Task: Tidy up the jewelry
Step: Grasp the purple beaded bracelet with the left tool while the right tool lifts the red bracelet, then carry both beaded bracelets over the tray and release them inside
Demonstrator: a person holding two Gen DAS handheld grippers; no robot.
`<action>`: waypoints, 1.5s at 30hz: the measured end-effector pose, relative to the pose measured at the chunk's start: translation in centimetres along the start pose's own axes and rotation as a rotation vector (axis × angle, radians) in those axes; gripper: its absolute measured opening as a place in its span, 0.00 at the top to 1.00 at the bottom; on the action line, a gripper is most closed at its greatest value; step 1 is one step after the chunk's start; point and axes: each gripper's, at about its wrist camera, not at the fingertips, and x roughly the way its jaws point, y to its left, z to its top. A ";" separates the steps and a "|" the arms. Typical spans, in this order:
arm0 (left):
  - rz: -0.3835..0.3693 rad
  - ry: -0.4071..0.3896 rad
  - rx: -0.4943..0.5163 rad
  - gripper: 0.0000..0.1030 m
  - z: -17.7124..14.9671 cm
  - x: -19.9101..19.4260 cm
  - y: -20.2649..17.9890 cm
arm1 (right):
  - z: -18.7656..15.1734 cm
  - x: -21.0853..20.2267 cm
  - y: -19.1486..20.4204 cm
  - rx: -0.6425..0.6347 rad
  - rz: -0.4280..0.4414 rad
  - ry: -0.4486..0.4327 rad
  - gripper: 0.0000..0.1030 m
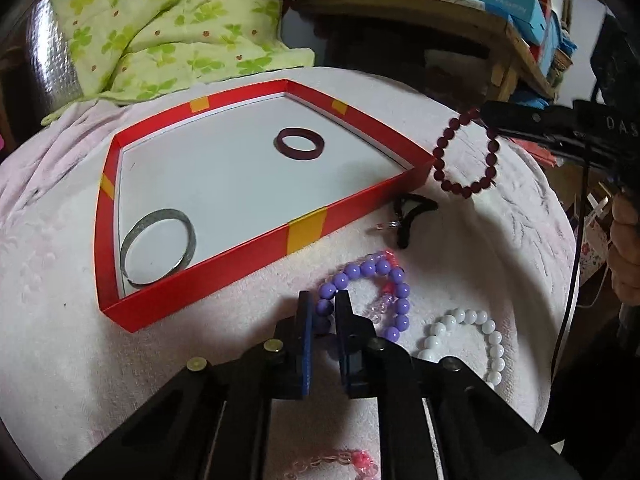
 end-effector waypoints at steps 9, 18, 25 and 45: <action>-0.027 -0.050 -0.011 0.91 0.2 -2.6 0.2 | 0.4 -1.0 0.5 0.000 0.030 -0.056 0.90; -0.067 -0.183 -0.058 0.91 1.5 -7.3 2.0 | 1.1 -1.1 2.1 -0.005 0.076 -0.105 0.90; -0.022 -0.241 -0.097 0.91 4.7 -8.1 4.8 | 3.4 1.8 4.4 -0.024 0.111 -0.094 0.90; 0.085 -0.098 -0.252 0.91 10.1 2.2 13.2 | 8.9 18.0 5.8 0.161 0.174 0.139 0.90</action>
